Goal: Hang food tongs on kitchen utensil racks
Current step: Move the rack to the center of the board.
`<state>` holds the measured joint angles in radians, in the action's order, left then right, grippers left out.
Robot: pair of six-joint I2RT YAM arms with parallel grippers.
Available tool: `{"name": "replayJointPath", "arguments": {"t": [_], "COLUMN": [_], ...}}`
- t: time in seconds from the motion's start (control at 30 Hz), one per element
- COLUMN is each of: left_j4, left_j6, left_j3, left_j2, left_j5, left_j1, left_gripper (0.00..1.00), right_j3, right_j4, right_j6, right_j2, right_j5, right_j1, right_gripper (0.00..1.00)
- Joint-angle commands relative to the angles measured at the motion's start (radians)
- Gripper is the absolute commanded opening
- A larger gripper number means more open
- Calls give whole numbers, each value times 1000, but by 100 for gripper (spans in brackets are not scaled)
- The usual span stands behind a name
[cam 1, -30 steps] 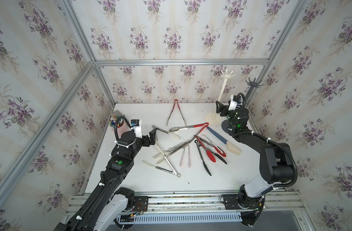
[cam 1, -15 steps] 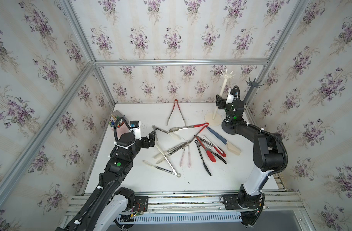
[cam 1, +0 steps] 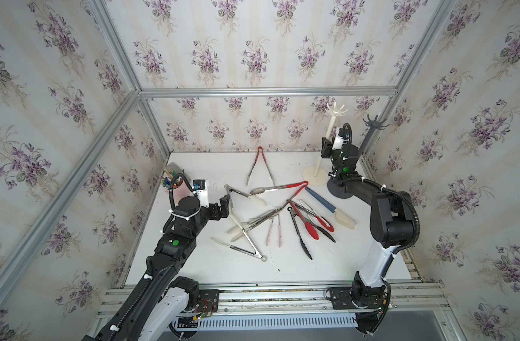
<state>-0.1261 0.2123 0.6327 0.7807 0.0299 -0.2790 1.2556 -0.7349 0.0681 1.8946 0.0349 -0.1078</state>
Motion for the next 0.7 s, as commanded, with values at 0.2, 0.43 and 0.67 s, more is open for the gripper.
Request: {"name": "replayJointPath", "arguments": {"t": [0.2, 0.43, 0.67], "left_j4": [5, 2, -3], "left_j6": [-13, -14, -16], "left_j3": [-6, -17, -28], "left_j2": [-11, -22, -35], "left_j5": [14, 16, 26], "left_j1": [1, 1, 1], "left_gripper": [99, 99, 99], "right_j3": [4, 4, -3], "right_j4": [-15, -18, -23], "right_j6": [-11, -17, -11], "right_j2": [5, 2, -6], "right_j5": [42, 66, 86], "right_j1": [-2, -3, -3], "right_gripper": [31, 22, 15]}}
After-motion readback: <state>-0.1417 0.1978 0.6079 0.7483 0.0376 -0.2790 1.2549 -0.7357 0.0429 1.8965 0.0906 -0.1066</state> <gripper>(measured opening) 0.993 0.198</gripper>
